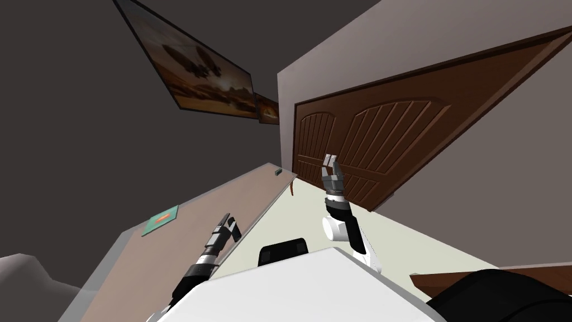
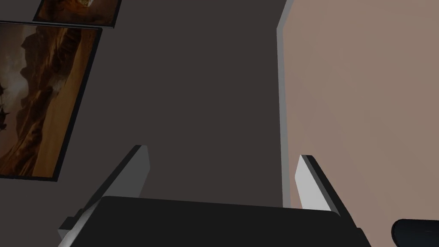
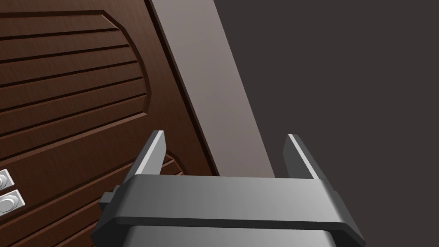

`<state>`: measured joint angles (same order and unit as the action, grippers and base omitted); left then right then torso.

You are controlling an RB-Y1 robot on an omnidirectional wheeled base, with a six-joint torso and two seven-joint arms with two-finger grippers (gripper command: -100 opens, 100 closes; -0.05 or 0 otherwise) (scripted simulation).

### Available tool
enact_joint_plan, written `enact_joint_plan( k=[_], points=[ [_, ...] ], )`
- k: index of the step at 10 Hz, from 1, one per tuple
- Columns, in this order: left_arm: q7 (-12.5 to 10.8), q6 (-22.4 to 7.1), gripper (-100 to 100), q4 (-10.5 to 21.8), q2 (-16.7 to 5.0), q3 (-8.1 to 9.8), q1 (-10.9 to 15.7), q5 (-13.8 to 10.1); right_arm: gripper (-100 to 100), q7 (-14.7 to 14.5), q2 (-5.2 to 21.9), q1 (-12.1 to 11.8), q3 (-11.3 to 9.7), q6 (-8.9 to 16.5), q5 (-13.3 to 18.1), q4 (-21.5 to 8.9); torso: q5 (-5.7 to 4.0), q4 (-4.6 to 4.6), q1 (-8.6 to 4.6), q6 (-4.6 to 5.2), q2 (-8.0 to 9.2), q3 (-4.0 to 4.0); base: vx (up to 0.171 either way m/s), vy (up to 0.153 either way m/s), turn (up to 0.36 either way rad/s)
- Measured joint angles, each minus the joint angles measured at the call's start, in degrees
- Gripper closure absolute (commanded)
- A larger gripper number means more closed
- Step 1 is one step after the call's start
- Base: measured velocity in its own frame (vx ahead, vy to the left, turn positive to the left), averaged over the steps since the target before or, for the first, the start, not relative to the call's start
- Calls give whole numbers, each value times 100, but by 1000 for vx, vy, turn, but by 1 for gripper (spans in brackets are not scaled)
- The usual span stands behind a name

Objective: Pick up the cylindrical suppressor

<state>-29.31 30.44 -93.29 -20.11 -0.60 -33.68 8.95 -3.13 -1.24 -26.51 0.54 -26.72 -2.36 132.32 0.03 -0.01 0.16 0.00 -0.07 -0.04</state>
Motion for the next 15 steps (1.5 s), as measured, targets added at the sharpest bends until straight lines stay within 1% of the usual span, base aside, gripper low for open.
enact_joint_plan(
  k=[1, 2, 3, 4, 6, 7, 8, 9, 10, 12, 13, 14, 15],
  points=[
    [-63, 7, -100, 182, -34, -16, 43, 23, 0, 0, 0, 0, 0, 0, 0, 0, 0, 0, -3, -1, 0, 0, 4, 16, -9],
    [-88, 14, -100, 291, -55, -18, 65, 26, 0, 0, 0, 0, 0, 0, 0, 0, -2, 0, -9, -2, 2, 1, 8, 26, -150],
    [-179, 1, -100, 461, -145, -39, 94, 54, 0, 0, 0, 0, 0, 0, 0, 0, -1, 0, -5, 1, 1, 0, 10, 29, -94],
    [-260, -9, -100, 535, -208, -48, 47, 67, 0, 0, 0, 0, 0, 0, 0, 0, -1, 0, -5, -2, 1, 1, 11, 29, -123],
    [-408, 60, -100, 903, -310, -97, 59, 131, 0, 0, 0, 0, 0, 0, 0, 0, -1, 0, -4, -2, 1, 0, 9, 37, -123],
    [-507, 56, -100, 1088, -397, -131, 60, 171, 0, 0, 0, 0, 0, 0, 0, 0, 0, 0, 1, 1, 1, 0, 10, 40, -97],
    [-580, 12, -100, 1143, -442, -155, 35, 197, 0, 0, 0, 0, 0, 0, 0, 0, 0, 0, -1, -2, 0, 0, 11, 37, -177],
    [-664, 14, -100, 1269, -508, -191, 1, 243, 0, 0, 0, 0, 0, 0, 0, 0, 0, 0, -1, 0, 0, 0, 8, 32, -93],
    [-727, 26, -100, 1433, -548, -212, 27, 268, 0, 0, 0, -1, 0, 0, 0, 0, 0, 0, -3, -2, 0, 0, 14, 36, -165],
    [-858, 81, -100, 1832, -638, -274, 87, 342, 0, 0, 0, -1, 0, 0, 0, 0, 0, 0, -4, -3, -2, -1, 10, 32, -162],
    [-944, 125, -100, 2185, -707, -318, 192, 388, 0, 0, 0, 0, 0, 0, 0, 0, 0, 0, -2, 2, -2, -1, 9, 49, -328],
    [-1067, 142, -100, 2441, -804, -373, 199, 454, 0, 0, 0, 0, 0, 0, 0, 0, 0, 0, 3, 1, -1, 0, 17, 65, -265],
    [-1222, 61, -100, 2572, -923, -452, 193, 532, 0, 0, 0, 0, 0, 0, 0, 0, 1, 0, 9, 0, -4, -2, 26, 64, -317]
  ],
)
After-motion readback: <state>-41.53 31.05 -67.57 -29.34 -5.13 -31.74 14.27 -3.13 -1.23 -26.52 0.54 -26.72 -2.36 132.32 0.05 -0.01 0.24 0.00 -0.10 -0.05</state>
